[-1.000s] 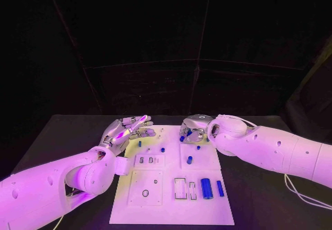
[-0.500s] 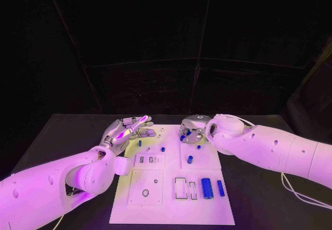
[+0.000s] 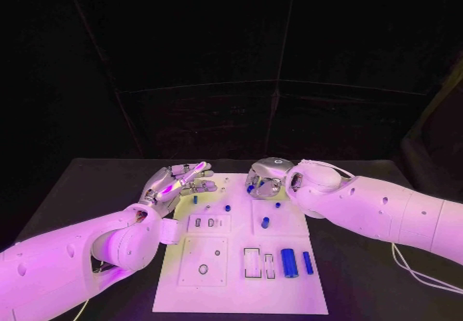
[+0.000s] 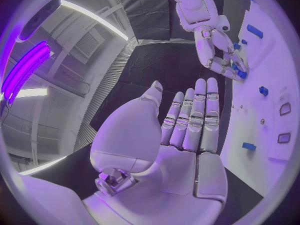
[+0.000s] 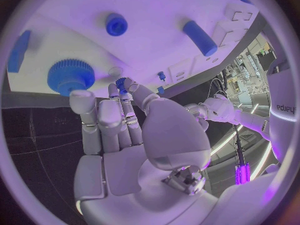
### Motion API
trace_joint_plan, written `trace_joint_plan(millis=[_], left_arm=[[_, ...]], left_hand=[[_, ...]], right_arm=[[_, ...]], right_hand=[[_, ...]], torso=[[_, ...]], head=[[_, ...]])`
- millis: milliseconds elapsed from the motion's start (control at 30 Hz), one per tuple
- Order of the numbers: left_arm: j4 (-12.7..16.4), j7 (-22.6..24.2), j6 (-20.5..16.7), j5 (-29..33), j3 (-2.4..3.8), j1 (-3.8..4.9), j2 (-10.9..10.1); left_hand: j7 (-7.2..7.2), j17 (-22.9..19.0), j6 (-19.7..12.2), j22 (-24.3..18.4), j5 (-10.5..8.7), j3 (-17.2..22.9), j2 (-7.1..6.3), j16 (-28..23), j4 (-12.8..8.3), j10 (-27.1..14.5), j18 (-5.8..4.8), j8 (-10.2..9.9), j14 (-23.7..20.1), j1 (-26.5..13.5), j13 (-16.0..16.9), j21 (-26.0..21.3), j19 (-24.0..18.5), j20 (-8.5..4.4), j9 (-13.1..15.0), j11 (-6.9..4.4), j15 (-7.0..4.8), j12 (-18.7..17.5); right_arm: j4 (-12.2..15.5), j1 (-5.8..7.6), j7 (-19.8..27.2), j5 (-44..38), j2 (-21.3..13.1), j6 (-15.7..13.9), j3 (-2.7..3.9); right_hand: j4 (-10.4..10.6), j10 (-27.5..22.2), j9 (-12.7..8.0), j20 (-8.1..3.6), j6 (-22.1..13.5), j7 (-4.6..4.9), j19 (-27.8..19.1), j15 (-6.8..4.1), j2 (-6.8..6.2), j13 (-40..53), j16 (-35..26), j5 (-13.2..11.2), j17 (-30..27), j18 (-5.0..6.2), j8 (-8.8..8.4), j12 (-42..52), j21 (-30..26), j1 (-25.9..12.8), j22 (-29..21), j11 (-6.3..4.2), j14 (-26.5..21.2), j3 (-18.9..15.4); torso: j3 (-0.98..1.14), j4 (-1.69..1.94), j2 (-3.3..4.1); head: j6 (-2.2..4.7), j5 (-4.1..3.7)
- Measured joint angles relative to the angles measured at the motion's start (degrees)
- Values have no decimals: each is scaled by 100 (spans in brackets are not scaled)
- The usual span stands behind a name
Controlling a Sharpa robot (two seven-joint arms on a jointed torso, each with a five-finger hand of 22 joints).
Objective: Assemble the parts on the task board
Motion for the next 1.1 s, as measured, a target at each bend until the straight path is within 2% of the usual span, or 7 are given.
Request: trace_joint_plan(millis=[167,367,533,733,1100], left_arm=[[-4,-13,1,-1,0,2,-4],[-15,-28,4,-1,0,2,2],[-24,-35,9,-1,0,4,13],[-41,-43,18,-1,0,6,30],[-63,-56,32,-2,0,11,53]], left_hand=[[0,0,0,0,0,0,0,0,0,0,0,0,0,0,0,-21,0,0,0,0,0,0],[0,-1,0,-1,0,0,0,0,0,0,0,0,0,0,0,-21,0,0,0,0,0,0],[0,1,0,-4,0,0,0,0,0,0,-1,0,0,0,0,-21,0,0,0,0,0,0],[0,5,0,-4,0,0,0,0,0,0,-1,0,0,0,1,-21,0,0,0,0,0,0],[0,4,0,-3,0,0,0,0,0,-1,-1,1,0,0,1,-21,0,0,1,-1,0,0]], right_arm=[[14,4,2,91,27,-368,4],[-171,18,-18,202,275,-636,5],[-442,37,-53,256,527,-700,5],[-700,48,-117,281,758,-687,5],[-927,51,-270,209,999,-699,5]], right_hand=[[15,0,2,0,0,0,0,0,-4,0,1,-10,20,0,-4,0,24,-4,23,0,0,31],[46,0,4,0,0,0,0,0,-95,4,30,-14,21,1,-5,0,45,-46,44,0,0,99],[74,-22,-1,0,0,0,0,0,-109,-3,42,-41,20,1,-27,-23,45,-61,51,22,0,135],[103,-43,-5,0,-22,22,0,0,-133,-2,51,-57,20,2,-28,-23,69,-84,51,43,-1,166],[104,-43,-17,0,-23,22,0,1,-161,-2,73,-65,21,2,-29,-22,69,-113,67,42,-1,166]], torso=[[-4,7,7],[-9,19,23],[-15,32,33],[-31,67,54],[-38,81,73]], head=[[19,13],[23,27],[18,31],[16,2],[-1,-8]])
